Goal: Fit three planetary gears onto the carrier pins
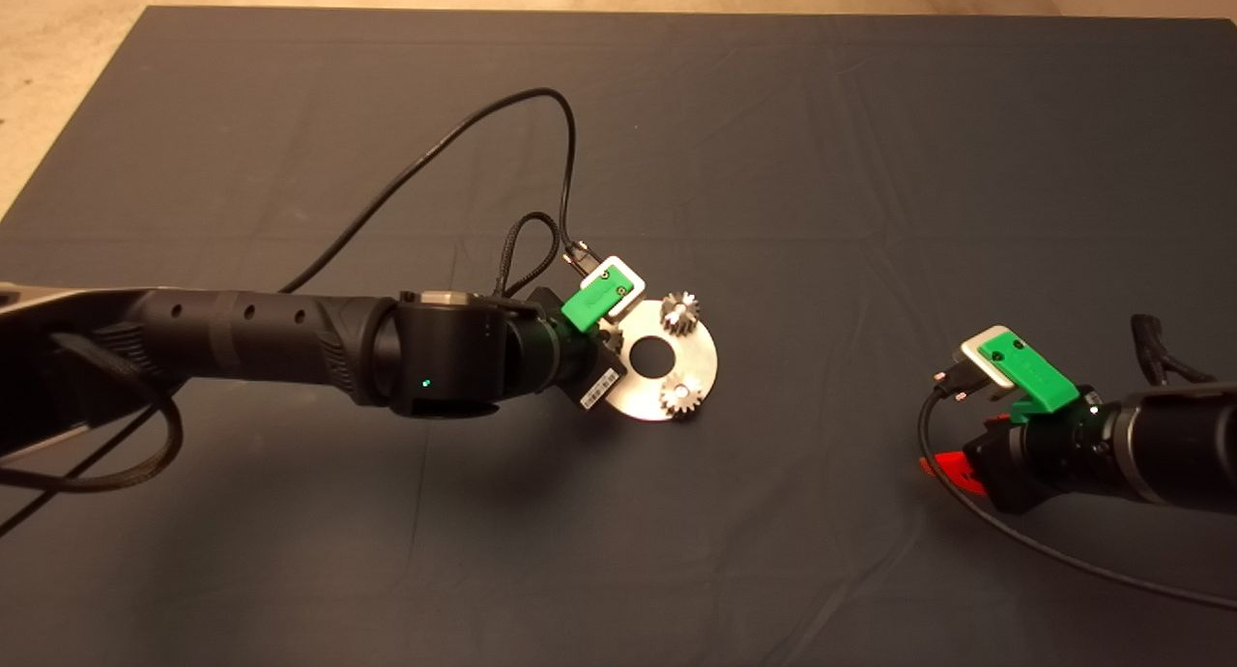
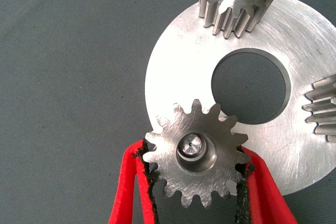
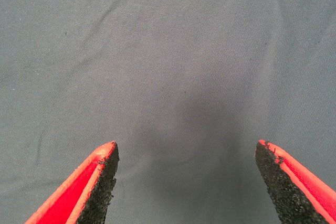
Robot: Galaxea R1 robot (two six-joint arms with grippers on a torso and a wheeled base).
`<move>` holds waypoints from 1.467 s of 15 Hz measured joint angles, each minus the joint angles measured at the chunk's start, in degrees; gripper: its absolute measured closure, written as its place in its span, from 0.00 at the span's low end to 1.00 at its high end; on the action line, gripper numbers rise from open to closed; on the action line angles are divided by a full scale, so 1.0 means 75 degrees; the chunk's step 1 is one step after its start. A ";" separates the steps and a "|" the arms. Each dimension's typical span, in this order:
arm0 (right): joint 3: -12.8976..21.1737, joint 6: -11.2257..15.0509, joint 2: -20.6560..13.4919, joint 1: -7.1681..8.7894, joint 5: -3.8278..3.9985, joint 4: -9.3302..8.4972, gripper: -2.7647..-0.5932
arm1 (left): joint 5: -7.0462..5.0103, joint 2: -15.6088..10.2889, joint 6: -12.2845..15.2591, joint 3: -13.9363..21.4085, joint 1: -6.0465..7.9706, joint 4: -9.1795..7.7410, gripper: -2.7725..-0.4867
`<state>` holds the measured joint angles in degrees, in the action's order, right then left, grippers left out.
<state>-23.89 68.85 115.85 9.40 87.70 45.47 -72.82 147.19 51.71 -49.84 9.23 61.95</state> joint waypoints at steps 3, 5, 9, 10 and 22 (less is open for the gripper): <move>0.0000 0.0000 0.0000 0.0001 0.0000 0.0000 0.39 | 0.0000 0.0000 -0.0005 -0.0003 0.0000 0.0002 0.97; 0.0000 0.0000 0.0000 0.0000 0.0000 0.0000 0.39 | 0.0000 0.0003 -0.0008 -0.0003 0.0000 0.0002 0.97; 0.0000 0.0000 0.0000 0.0002 0.0000 0.0000 0.39 | 0.0054 0.0004 -0.0012 -0.0042 -0.0003 0.0000 0.97; 0.0000 0.0000 0.0000 0.0000 0.0000 -0.0001 0.39 | 0.0056 0.0037 -0.0016 -0.0091 -0.0003 -0.0024 0.97; 0.0000 0.0000 0.0000 0.0003 0.0000 -0.0001 0.39 | 0.0030 0.0106 -0.0658 -0.0208 0.0003 -0.0517 0.97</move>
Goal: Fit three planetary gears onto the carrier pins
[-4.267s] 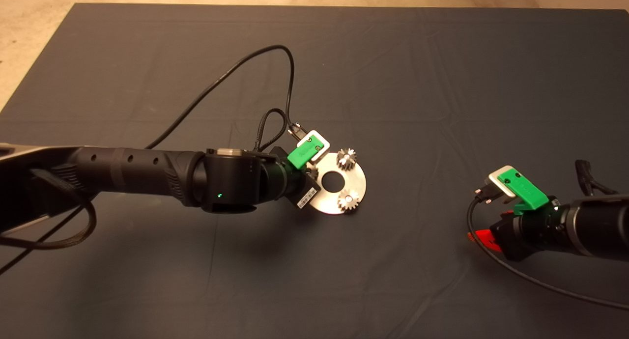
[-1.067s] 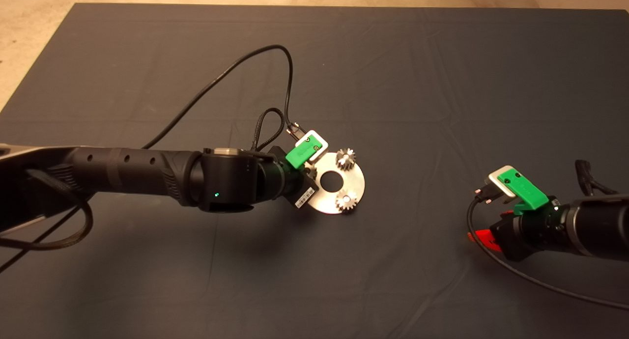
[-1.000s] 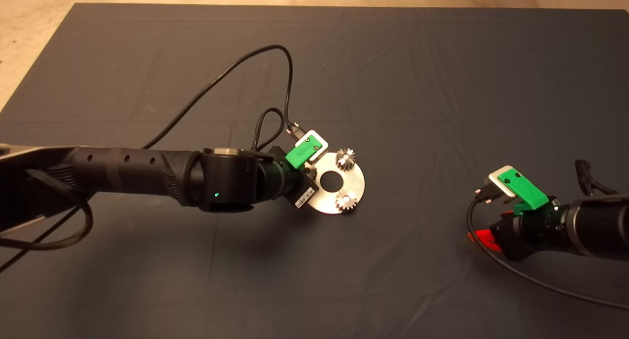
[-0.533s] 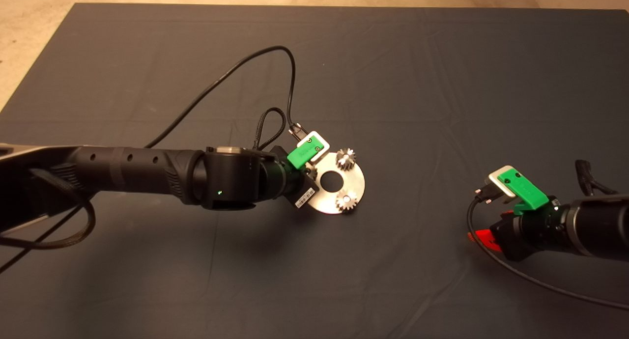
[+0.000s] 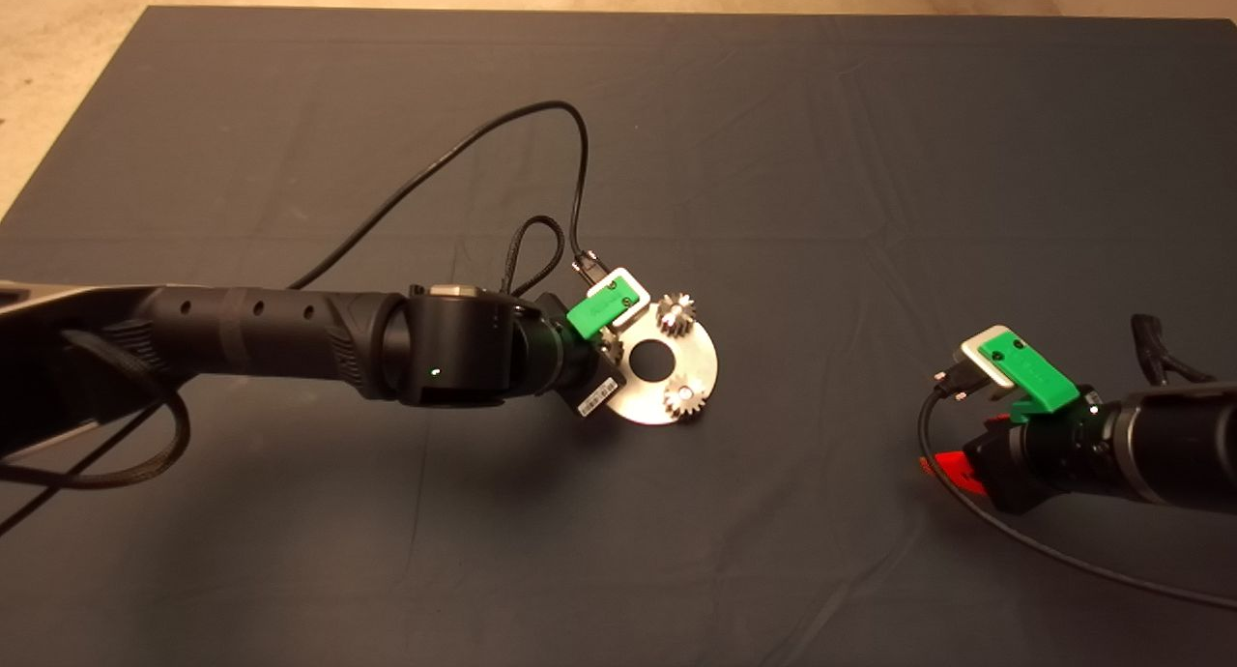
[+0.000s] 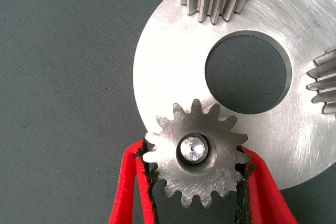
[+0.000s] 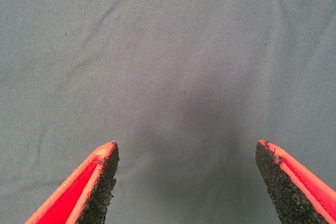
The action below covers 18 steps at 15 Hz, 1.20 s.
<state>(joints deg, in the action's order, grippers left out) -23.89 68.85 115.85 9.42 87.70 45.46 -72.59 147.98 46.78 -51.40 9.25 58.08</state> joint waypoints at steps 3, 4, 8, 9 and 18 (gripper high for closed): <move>0.0000 0.0000 -0.0003 0.0003 0.0000 0.0001 0.39 | 0.0024 0.0000 0.0000 -0.0019 0.0000 -0.0005 0.97; 0.0000 0.0000 -0.0003 0.0003 0.0000 0.0001 0.39 | 0.0024 0.0000 0.0000 -0.0023 0.0000 -0.0005 0.97; 0.0000 0.0000 -0.0003 0.0018 -0.0003 0.0001 0.39 | 0.0044 -0.0003 -0.0008 -0.0023 0.0000 -0.0005 0.90; 0.0000 0.0000 -0.0003 0.0018 0.0000 0.0001 0.39 | 0.0047 -0.0003 -0.0011 -0.0023 0.0000 -0.0008 0.88; 0.0000 0.0000 -0.0003 0.0018 0.0000 0.0001 0.39 | 0.0045 -0.0007 -0.0020 -0.0026 0.0000 -0.0031 0.75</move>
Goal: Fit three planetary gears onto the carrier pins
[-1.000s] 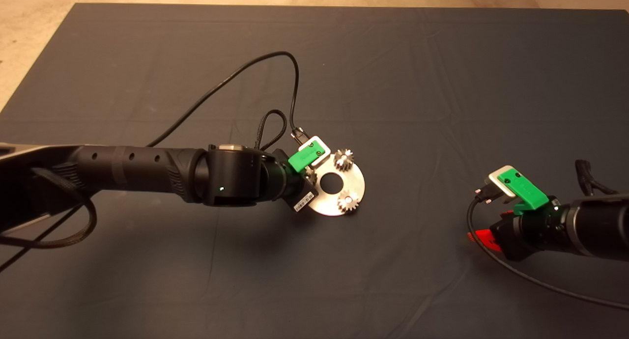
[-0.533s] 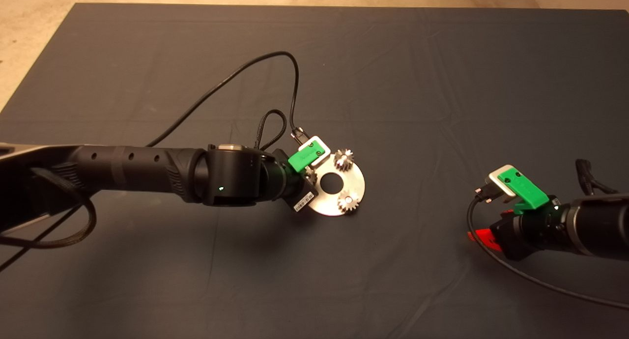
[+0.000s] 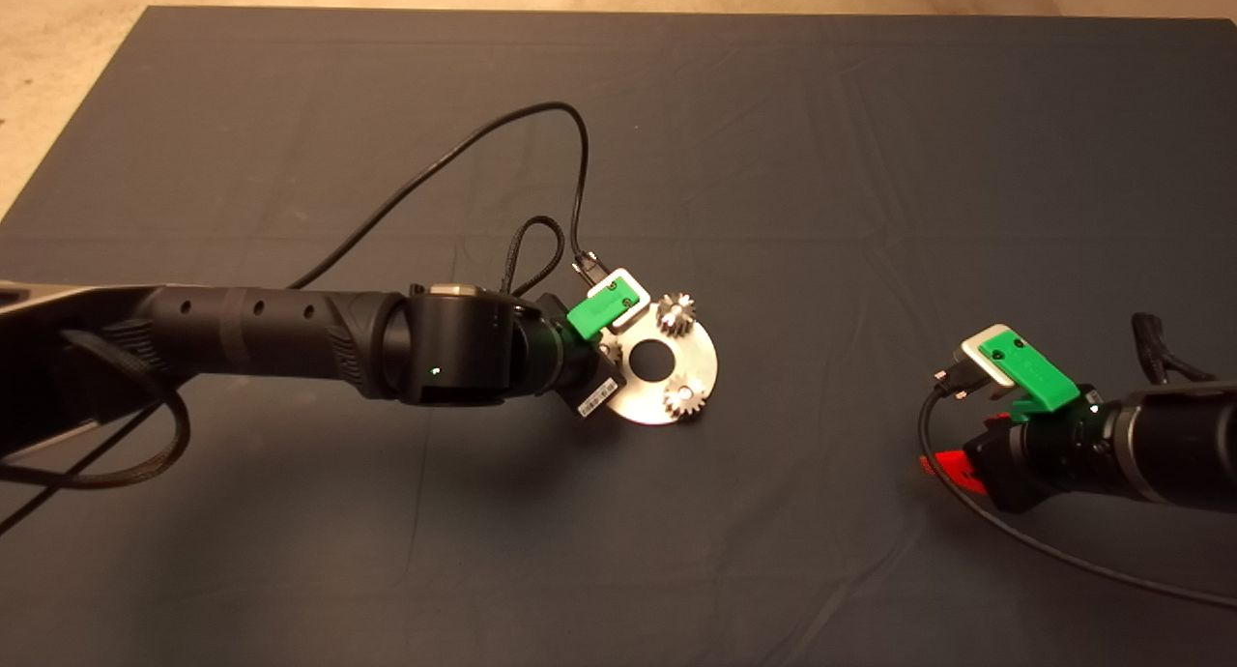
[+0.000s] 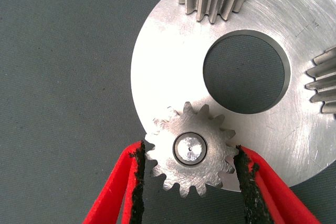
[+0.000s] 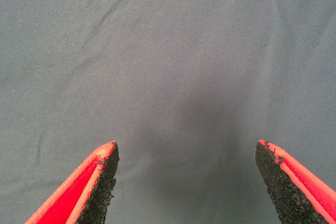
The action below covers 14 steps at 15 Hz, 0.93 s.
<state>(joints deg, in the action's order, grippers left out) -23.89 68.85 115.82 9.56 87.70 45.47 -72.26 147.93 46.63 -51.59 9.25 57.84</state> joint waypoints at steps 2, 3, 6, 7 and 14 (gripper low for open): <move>0.0000 0.0000 0.0000 0.0000 0.0000 0.0000 0.39 | 0.0005 0.0000 -0.0003 0.0000 -0.0003 -0.0007 0.70; 0.0000 0.0000 0.0000 0.0000 0.0000 0.0000 0.39 | 0.0009 0.0000 0.0000 0.0000 0.0000 -0.0007 0.69; 0.0000 0.0000 0.0000 0.0000 0.0000 0.0000 0.39 | 0.0010 0.0000 0.0000 0.0000 -0.0003 -0.0028 0.63; 0.0000 -0.0025 0.0000 0.0000 0.0000 0.0000 0.39 | 0.0010 0.0000 -0.0003 0.0000 0.0000 -0.0029 0.63; 0.0000 -0.0256 0.0000 0.0089 0.0005 -0.0003 0.39 | 0.0009 -0.0190 -0.0007 0.0000 0.0000 -0.0030 0.54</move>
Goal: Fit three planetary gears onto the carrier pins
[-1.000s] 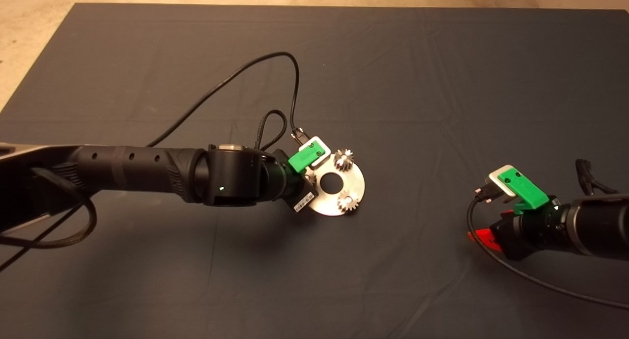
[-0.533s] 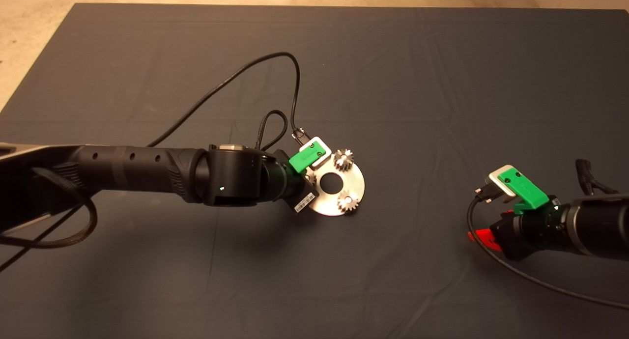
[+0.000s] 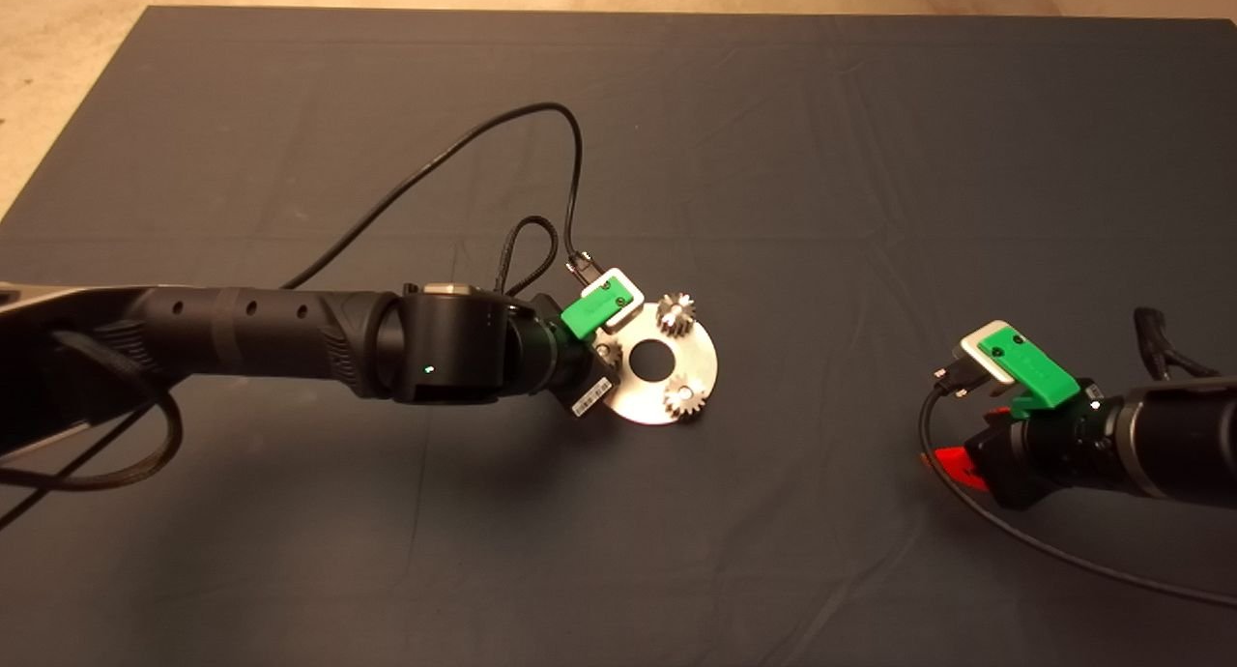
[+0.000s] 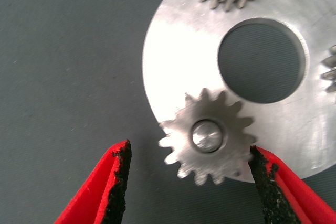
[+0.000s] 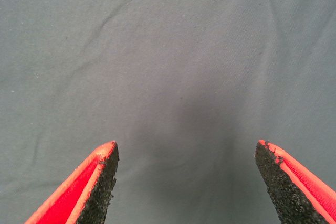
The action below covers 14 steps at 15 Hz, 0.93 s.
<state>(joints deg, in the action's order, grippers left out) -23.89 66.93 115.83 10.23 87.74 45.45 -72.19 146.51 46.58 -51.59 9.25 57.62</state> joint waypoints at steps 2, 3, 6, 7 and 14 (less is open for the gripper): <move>0.0000 -0.0090 0.0006 0.0042 -0.0002 0.0000 0.39 | -0.0003 -0.0125 0.0000 0.0000 0.0000 -0.0006 0.49; 0.0000 -0.0114 0.0005 0.0062 -0.0005 0.0000 0.39 | -0.0007 -0.0148 -0.0003 -0.0003 0.0000 -0.0006 0.44; 0.0000 -0.0152 0.0006 0.0102 -0.0005 0.0000 0.39 | -0.0028 -0.0144 0.0000 -0.0011 0.0000 -0.0030 0.37; 0.0000 -0.0184 0.0003 0.0102 -0.0003 0.0000 0.39 | -0.0029 -0.0147 0.0000 -0.0011 0.0000 -0.0091 0.37; 0.0000 -0.0291 0.0212 0.0102 0.0021 -0.0148 0.39 | -0.1449 -0.0697 0.0617 0.1440 0.0497 -0.1533 0.31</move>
<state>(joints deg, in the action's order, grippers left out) -23.89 64.74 117.41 11.00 87.89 44.34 -83.06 141.28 51.21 -40.79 12.98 46.12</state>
